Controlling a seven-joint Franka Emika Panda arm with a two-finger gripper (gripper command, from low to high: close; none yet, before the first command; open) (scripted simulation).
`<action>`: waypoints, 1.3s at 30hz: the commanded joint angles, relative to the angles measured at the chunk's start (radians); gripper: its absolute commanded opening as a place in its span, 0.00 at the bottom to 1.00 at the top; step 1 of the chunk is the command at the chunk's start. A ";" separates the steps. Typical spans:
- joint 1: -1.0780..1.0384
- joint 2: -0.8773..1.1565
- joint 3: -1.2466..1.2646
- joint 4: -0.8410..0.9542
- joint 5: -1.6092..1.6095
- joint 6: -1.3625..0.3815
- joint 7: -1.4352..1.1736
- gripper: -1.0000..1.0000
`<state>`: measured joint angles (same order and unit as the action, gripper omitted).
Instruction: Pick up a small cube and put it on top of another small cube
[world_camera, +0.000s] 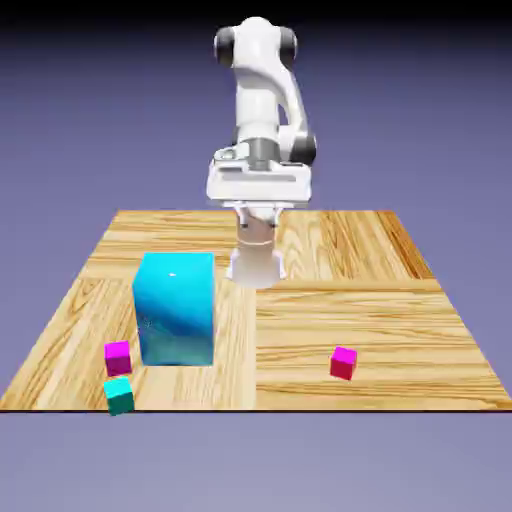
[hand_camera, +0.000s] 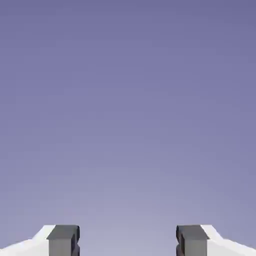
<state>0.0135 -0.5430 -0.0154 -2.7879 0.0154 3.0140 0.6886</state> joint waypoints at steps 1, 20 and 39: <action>0.001 0.022 -0.013 0.018 0.013 -0.019 -0.044 0.50; 0.025 0.448 -0.255 0.367 0.255 -0.382 -0.870 0.50; 0.048 0.874 -0.497 0.716 0.497 -0.745 -1.696 0.50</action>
<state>0.0616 0.3312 -0.5128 -2.0717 0.5124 2.2687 -1.0075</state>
